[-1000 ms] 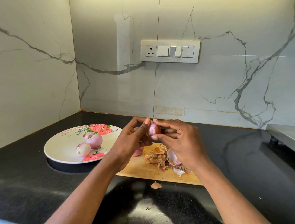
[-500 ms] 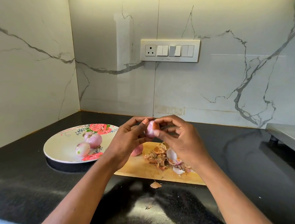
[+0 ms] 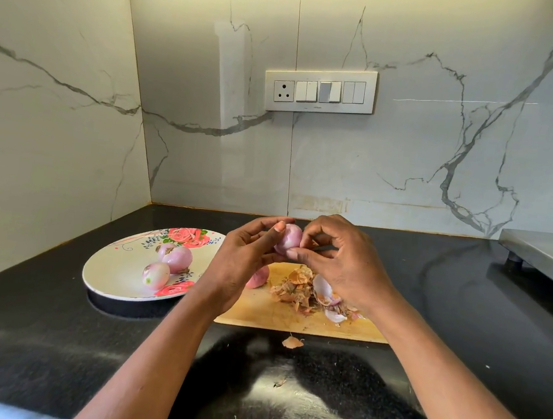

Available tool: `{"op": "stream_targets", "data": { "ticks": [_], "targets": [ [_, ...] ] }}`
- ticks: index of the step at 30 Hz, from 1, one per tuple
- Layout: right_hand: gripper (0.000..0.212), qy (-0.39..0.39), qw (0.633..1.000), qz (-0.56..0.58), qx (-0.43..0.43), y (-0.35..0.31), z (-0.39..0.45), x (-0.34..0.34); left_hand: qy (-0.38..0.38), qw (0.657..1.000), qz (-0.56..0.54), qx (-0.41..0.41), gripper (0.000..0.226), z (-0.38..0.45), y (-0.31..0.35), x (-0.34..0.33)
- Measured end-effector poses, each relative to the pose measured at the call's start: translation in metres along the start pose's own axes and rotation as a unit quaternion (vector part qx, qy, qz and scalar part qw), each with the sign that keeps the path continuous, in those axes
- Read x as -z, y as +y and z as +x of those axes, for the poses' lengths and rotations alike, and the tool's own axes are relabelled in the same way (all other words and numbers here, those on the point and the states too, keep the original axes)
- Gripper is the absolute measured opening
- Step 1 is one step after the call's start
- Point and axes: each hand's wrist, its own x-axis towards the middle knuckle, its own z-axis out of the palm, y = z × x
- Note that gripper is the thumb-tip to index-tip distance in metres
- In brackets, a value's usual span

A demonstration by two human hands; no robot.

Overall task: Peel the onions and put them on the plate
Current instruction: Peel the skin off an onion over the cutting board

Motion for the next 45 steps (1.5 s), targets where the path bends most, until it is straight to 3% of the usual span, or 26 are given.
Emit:
{"op": "stream_targets", "data": {
  "ticks": [10, 14, 19, 24, 30, 36, 45],
  "targets": [
    [0.016, 0.024, 0.975, 0.207, -0.082, -0.002, 0.007, 0.003, -0.015, 0.999, -0.047, 0.017, 0.036, -0.001, 0.002, 0.0],
    [0.016, 0.027, 0.978, 0.186, -0.089, 0.0, 0.007, 0.003, -0.021, 0.999, -0.029, 0.012, 0.045, -0.001, 0.0, 0.0],
    [0.02, 0.079, 0.984, 0.094, -0.128, 0.01, 0.007, 0.007, -0.012, 0.995, -0.102, 0.01, 0.042, 0.0, 0.002, 0.001],
    [0.01, 0.01, 0.994, -0.025, -0.109, 0.012, 0.003, 0.001, -0.012, 0.997, -0.069, 0.013, 0.045, -0.001, 0.001, 0.0],
    [0.023, 0.019, 0.983, 0.152, -0.102, 0.0, 0.007, 0.005, 0.01, 0.999, -0.046, 0.006, 0.047, 0.0, 0.002, 0.001],
    [0.015, 0.033, 0.972, 0.22, -0.074, 0.0, 0.006, 0.002, -0.021, 0.995, -0.096, 0.021, 0.043, -0.001, 0.002, 0.0],
    [0.009, 0.074, 0.981, 0.151, -0.098, 0.011, 0.008, -0.005, -0.03, 0.992, -0.12, 0.012, 0.049, -0.001, 0.0, -0.003]
  ]
}}
